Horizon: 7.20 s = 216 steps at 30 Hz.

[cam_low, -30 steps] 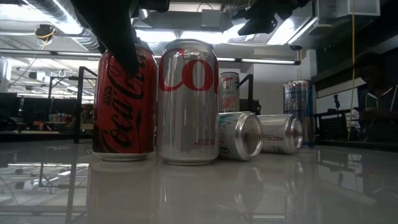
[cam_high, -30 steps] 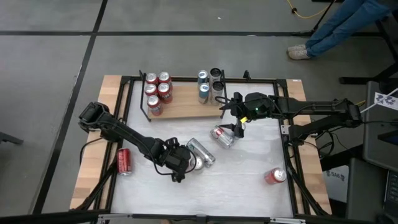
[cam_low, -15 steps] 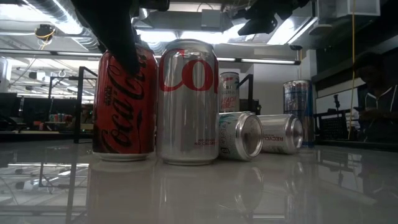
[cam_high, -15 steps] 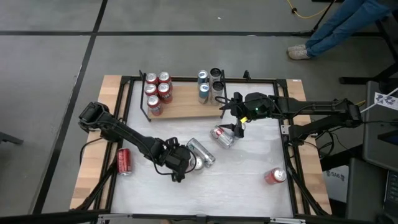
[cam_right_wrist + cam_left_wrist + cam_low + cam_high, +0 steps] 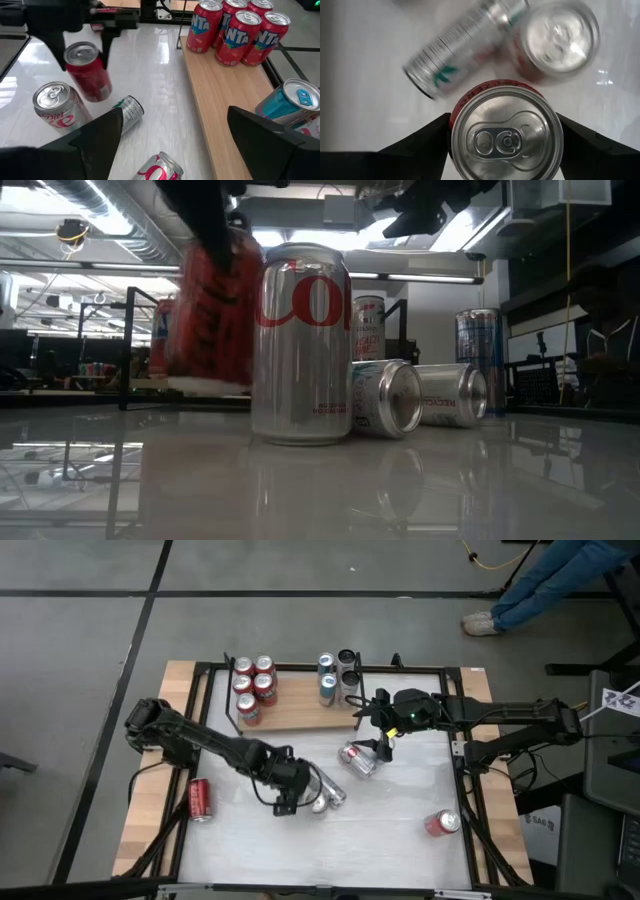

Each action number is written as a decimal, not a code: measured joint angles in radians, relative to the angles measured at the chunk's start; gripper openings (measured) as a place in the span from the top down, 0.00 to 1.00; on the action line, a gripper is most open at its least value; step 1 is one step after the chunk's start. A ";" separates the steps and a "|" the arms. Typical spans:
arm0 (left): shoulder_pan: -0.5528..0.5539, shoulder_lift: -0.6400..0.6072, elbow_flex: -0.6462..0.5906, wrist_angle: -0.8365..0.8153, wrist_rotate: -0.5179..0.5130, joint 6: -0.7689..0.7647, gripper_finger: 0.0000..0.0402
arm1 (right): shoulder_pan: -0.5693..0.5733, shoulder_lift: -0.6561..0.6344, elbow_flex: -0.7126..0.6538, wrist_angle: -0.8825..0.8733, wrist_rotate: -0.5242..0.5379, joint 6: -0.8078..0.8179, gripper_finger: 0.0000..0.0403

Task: Place canned beverage on shelf
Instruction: Put the red black soda can on the shelf, then put the red black soda can on the shelf aligned with the other red black soda can

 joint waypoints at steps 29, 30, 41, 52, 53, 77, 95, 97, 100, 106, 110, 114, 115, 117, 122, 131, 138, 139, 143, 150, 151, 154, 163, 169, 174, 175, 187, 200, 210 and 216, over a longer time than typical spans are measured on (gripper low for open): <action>0.769 -0.144 0.008 0.018 0.193 0.820 0.31 | 0.000 0.000 0.000 -0.039 0.000 0.000 0.13; 0.792 -0.143 0.008 0.020 0.193 0.843 0.31 | 0.000 0.000 0.000 -0.039 0.000 0.000 0.13; 0.972 -0.141 0.008 0.148 0.296 1.019 0.31 | 0.000 0.000 0.000 -0.028 0.000 0.000 0.13; 1.060 -0.104 0.009 0.219 0.332 1.038 0.31 | 0.000 0.000 0.000 -0.009 0.004 0.000 0.13; 1.066 -0.102 0.009 0.209 0.338 1.037 0.31 | 0.000 0.000 0.000 -0.007 0.004 0.000 0.13; 1.079 0.103 0.217 0.027 0.351 1.036 0.31 | 0.000 0.000 0.000 -0.014 0.004 -0.001 0.13; 1.113 0.155 0.241 -0.061 0.320 1.038 0.31 | -0.001 0.000 0.000 -0.040 0.001 -0.012 0.13; 1.113 0.155 0.241 -0.059 0.317 1.038 0.30 | 0.000 0.000 0.000 -0.040 0.000 -0.025 0.13; 1.113 0.155 0.241 -0.059 0.321 1.037 0.28 | 0.000 0.000 0.000 -0.040 0.001 -0.030 0.13; 1.105 0.154 0.240 -0.059 0.321 1.035 0.24 | -0.001 0.000 0.000 -0.040 0.001 -0.030 0.13; 1.105 0.155 0.240 -0.059 0.321 1.034 0.23 | 0.000 0.000 0.000 -0.040 0.000 -0.030 0.13; 1.105 0.154 0.240 -0.059 0.320 1.011 0.23 | 0.000 0.000 0.000 -0.040 0.000 -0.030 0.13; 1.105 0.154 0.240 -0.059 0.320 1.008 0.23 | -0.001 0.000 0.000 -0.040 0.001 -0.030 0.13; 1.105 0.155 0.240 -0.059 0.320 1.005 0.23 | -0.001 0.000 0.000 -0.040 0.001 -0.030 0.13; 1.105 0.155 0.240 -0.059 0.320 1.005 0.23 | 0.000 0.000 0.000 -0.039 0.001 -0.030 0.13; 1.105 0.154 0.240 -0.059 0.320 1.005 0.22 | -0.001 0.000 0.000 -0.039 0.001 -0.030 0.13; 1.105 0.152 0.240 -0.055 0.321 1.005 0.15 | -0.001 0.000 0.000 -0.039 0.000 -0.030 0.13; 1.105 0.152 0.240 -0.054 0.322 1.005 0.14 | -0.001 0.000 0.000 -0.040 0.001 -0.030 0.13; 1.105 0.152 0.240 -0.055 0.321 1.005 0.11 | -0.001 0.000 0.000 -0.039 0.001 -0.030 0.13; 1.102 0.152 0.240 -0.038 0.290 1.005 0.10 | 0.000 0.000 0.000 -0.039 0.000 -0.030 0.13; 1.100 0.152 0.240 -0.034 0.283 1.005 0.10 | -0.001 0.000 0.000 -0.039 0.001 -0.030 0.13; 1.097 0.152 0.256 -0.034 0.278 1.005 0.10 | 0.000 0.000 0.000 -0.040 0.000 -0.029 0.13; 1.057 0.152 0.421 -0.114 0.278 1.005 0.10 | -0.001 0.000 0.000 -0.040 0.000 -0.030 0.13; 1.005 0.152 0.566 -0.326 0.278 0.886 0.10 | 0.000 0.000 0.000 -0.039 0.001 -0.030 0.13; 0.941 0.152 0.630 -0.593 0.310 0.740 0.10 | 0.000 0.000 0.000 -0.039 0.000 -0.030 0.13; 0.927 0.149 0.630 -0.644 0.319 0.708 0.10 | -0.001 0.000 0.000 -0.039 0.000 -0.029 0.13; 0.612 -0.158 0.240 -0.675 0.231 0.196 0.10 | 0.000 0.000 0.000 -0.040 0.000 -0.030 0.13; 0.119 -0.512 -0.197 -0.650 0.083 -0.931 0.10 | 0.000 0.000 0.000 -0.038 0.000 -0.014 0.13; -0.099 -0.466 -0.261 -0.649 0.110 -1.322 0.10 | 0.000 0.000 0.000 -0.036 0.000 -0.014 0.13; -0.255 -0.376 -0.261 -0.648 0.151 -1.545 0.10 | 0.000 0.000 0.000 -0.036 0.000 -0.014 0.13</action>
